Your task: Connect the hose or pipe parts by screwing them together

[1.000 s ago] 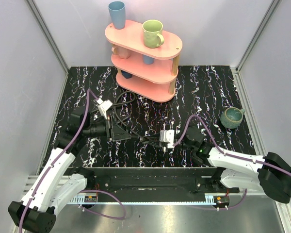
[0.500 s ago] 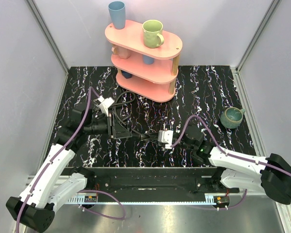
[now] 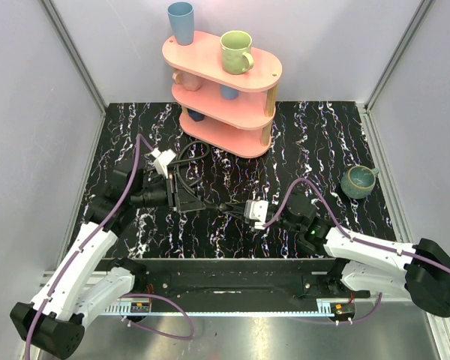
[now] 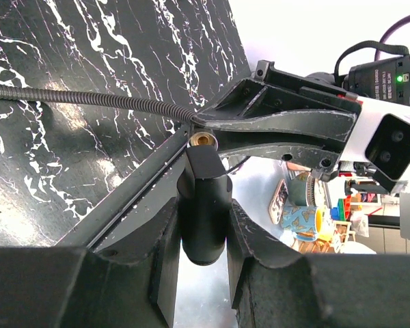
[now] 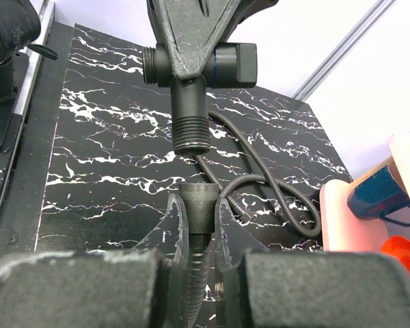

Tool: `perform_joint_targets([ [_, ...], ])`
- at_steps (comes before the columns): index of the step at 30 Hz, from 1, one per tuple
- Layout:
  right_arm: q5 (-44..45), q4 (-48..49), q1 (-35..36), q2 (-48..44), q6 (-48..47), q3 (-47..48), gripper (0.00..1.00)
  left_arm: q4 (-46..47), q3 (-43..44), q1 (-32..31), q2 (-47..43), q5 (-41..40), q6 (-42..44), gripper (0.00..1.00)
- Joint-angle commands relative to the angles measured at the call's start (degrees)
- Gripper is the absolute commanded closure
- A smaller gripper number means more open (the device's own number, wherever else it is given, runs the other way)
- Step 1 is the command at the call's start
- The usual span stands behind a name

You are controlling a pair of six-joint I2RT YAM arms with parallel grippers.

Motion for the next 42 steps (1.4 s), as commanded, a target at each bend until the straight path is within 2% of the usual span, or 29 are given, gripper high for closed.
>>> perform_joint_targets([
  [1, 3.27, 1.74, 0.69, 0.16, -1.95, 2.88, 1.0, 4.11, 0.79, -0.17, 1.68, 0.12, -3.41, 1.0],
  [6, 3.36, 1.3, 1.66, 0.68, -2.65, 4.37, 1.0, 8.31, -0.61, -0.25, 2.13, 1.62, -5.87, 1.0],
  [22, 2.13, -1.25, 3.51, 2.53, -3.44, 5.69, 1.0, 9.91, -4.57, -0.61, 5.38, 2.23, -3.33, 1.0],
  [25, 2.04, -2.74, 3.59, 3.49, -3.45, 6.48, 1.0, 11.31, -5.18, -0.69, 5.73, 2.93, -4.03, 1.0],
  [33, -0.86, 0.86, 3.68, 4.73, -1.78, 4.72, 1.0, 14.65, -6.59, -0.78, 6.96, 2.32, -6.22, 1.0],
  [42, 0.45, -1.51, 3.68, 4.64, -2.3, 5.78, 1.0, 15.97, -8.08, -0.87, 7.83, 2.85, -7.81, 1.0],
])
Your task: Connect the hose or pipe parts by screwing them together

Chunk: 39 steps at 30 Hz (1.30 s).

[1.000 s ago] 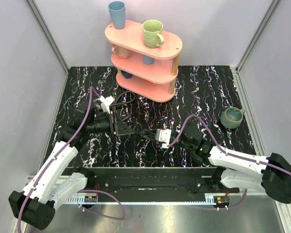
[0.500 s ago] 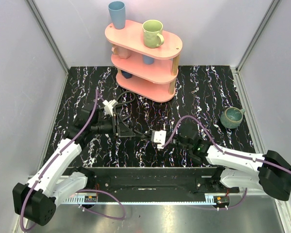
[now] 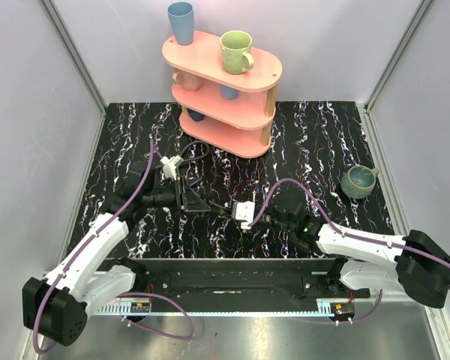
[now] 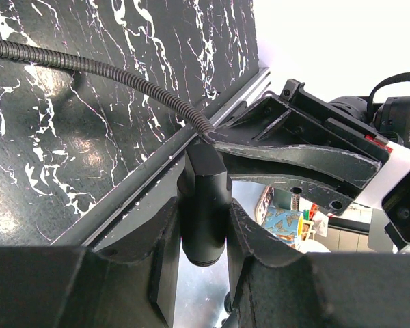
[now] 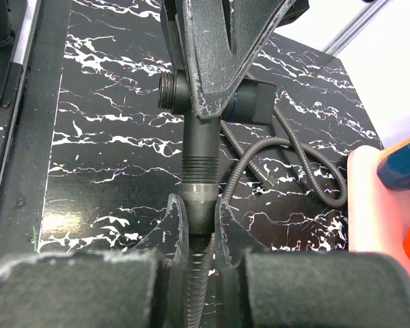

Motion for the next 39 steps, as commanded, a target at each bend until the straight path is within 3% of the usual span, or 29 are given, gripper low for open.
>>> perform_joint_targets([
  [1, -2.32, 5.83, 1.63, -0.45, 0.6, 3.29, 1.0, 6.56, -0.48, -0.72, 0.93, 1.8, -1.78, 1.0],
  [4, 1.37, 7.68, 1.54, -0.54, 6.3, 4.34, 1.0, 6.81, -0.83, -0.98, 1.28, 0.57, -2.57, 1.0],
  [13, -2.75, 3.81, 1.54, -0.36, 9.48, 6.63, 1.0, 9.45, 0.05, -2.47, 2.6, 3.03, 0.41, 1.0],
  [20, -7.5, 0.56, 1.45, -1.07, 6.23, 7.59, 1.0, 13.06, 0.22, -3.26, 5.05, 9.96, 5.33, 1.0],
  [27, -11.1, -0.58, 1.45, -0.98, 5.61, 8.47, 1.0, 12.0, 0.05, -4.32, 7.0, 10.15, 11.13, 1.0],
  [35, -15.84, -6.12, 0.75, -0.45, 7.2, 11.46, 1.0, 21.57, -4.51, -7.83, 0.42, 5.84, 20.79, 1.0],
  [39, -18.13, -10.07, 0.31, 1.04, 7.63, 13.83, 1.0, 28.35, -8.21, -8.71, -2.4, 6.45, 20.89, 1.0],
])
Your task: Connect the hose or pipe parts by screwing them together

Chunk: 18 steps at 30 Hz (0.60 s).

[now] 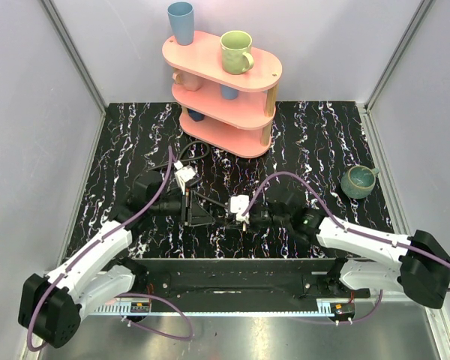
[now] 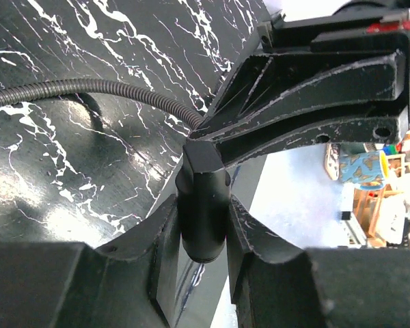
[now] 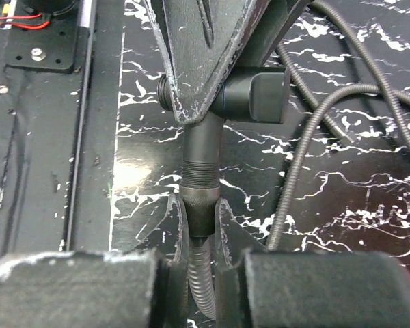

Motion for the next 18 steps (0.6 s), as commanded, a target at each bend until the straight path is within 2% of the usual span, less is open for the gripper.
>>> perform_joint_targets([
  [1, -13.3, 8.55, 1.38, 1.02, 1.52, 7.74, 1.0, 16.81, -1.39, -3.45, -2.41, 3.87, 4.48, 1.0],
  [10, -19.19, 7.58, -1.87, 2.51, 5.82, 9.15, 1.0, 20.85, -1.66, -4.59, -3.81, 7.04, 9.75, 1.0],
  [14, -25.58, 10.56, -4.15, 4.87, 10.91, 8.7, 1.0, 17.52, -0.34, -5.64, -4.08, 9.15, 17.73, 1.0],
  [18, -28.77, 11.0, -4.77, 6.29, 11.36, 9.49, 1.0, 16.73, 0.36, -5.91, -3.64, 10.65, 21.61, 1.0],
])
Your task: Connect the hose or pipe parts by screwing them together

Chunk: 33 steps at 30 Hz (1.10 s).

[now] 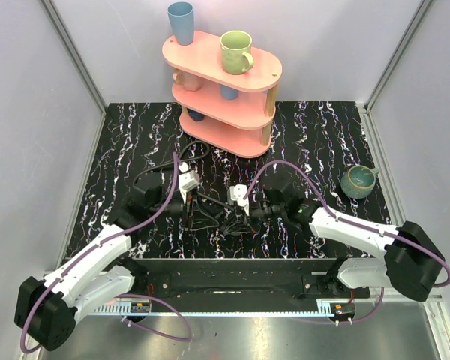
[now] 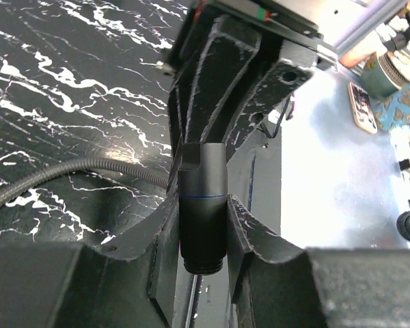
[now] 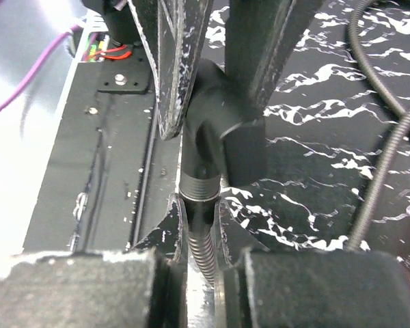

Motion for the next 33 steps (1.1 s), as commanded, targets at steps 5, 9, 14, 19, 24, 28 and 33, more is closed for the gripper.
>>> perform_joint_targets([
  [5, -9.67, 12.99, 0.34, -0.24, 2.9, 4.58, 1.0, -2.01, 4.86, -2.15, 2.23, 3.52, 11.96, 1.0],
  [9, -7.82, 11.67, -0.28, -1.74, 2.37, 2.65, 1.0, -3.15, 5.03, -2.06, 3.19, 1.31, 9.33, 1.0],
  [14, -8.6, 10.97, -1.85, -2.97, 1.58, -0.61, 1.0, -1.05, 4.07, -2.06, 3.11, 3.32, 9.06, 1.0],
  [19, -11.85, 9.74, -2.38, -3.06, 2.9, -0.26, 1.0, 1.4, 3.54, -2.15, 2.5, 6.41, 11.69, 1.0],
  [24, -14.49, 8.86, -2.73, -4.12, 3.69, 0.35, 1.0, 2.12, 3.63, -2.15, 1.53, 7.29, 13.1, 1.0],
  [28, -16.77, 5.35, -2.91, -2.63, 3.08, 2.63, 1.0, 1.77, 3.45, -2.15, 1.43, 9.12, 17.05, 1.0],
  [33, -18.45, 0.88, -3.18, -1.3, 1.94, 5.36, 1.0, -2.96, 4.33, -2.15, 3.98, 10.19, 20.56, 1.0],
])
